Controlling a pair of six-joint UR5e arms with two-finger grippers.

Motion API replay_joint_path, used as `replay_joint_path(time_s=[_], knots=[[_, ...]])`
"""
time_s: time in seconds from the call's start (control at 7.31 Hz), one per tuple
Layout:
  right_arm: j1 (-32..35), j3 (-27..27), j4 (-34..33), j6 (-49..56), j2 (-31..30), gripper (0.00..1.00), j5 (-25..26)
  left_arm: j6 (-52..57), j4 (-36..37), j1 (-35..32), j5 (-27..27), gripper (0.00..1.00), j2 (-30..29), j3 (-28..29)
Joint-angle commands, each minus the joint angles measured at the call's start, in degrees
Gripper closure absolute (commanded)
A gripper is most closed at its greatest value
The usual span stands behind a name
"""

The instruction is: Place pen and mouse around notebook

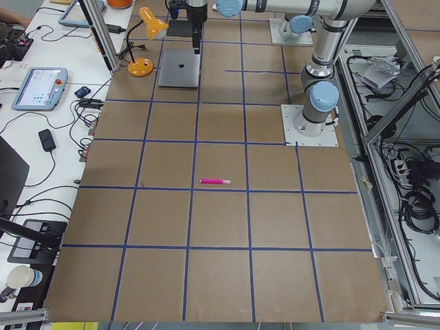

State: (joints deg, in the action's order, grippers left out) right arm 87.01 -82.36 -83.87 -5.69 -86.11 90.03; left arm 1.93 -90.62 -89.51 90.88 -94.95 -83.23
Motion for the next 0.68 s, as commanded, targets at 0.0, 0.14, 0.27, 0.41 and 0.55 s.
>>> replay_joint_path(time_s=[0.0, 0.14, 0.27, 0.41, 0.55], knots=[[-7.2, -0.1, -0.3, 10.4, 0.0, 0.0, 3.0, 1.3, 0.5, 2.7, -0.2, 0.0, -0.2, 0.0], [-13.8, -0.1, -0.2, 16.7, 0.2, 0.0, 2.8, 1.7, 0.5, 7.8, -0.4, 0.0, -0.8, -0.2], [-18.8, -0.4, -0.6, 21.1, 1.4, 0.0, 2.8, 7.2, 0.8, 14.1, -0.9, 0.0, -1.1, -2.3], [-21.9, -0.7, -3.6, 27.6, 4.9, 0.0, 2.8, 13.7, 1.1, 20.6, -0.5, 0.0, -1.4, -6.5], [-25.8, -2.4, -7.9, 37.8, 8.4, 0.0, 2.6, 23.5, 8.1, 28.9, -0.7, 0.0, -2.6, -11.8]])
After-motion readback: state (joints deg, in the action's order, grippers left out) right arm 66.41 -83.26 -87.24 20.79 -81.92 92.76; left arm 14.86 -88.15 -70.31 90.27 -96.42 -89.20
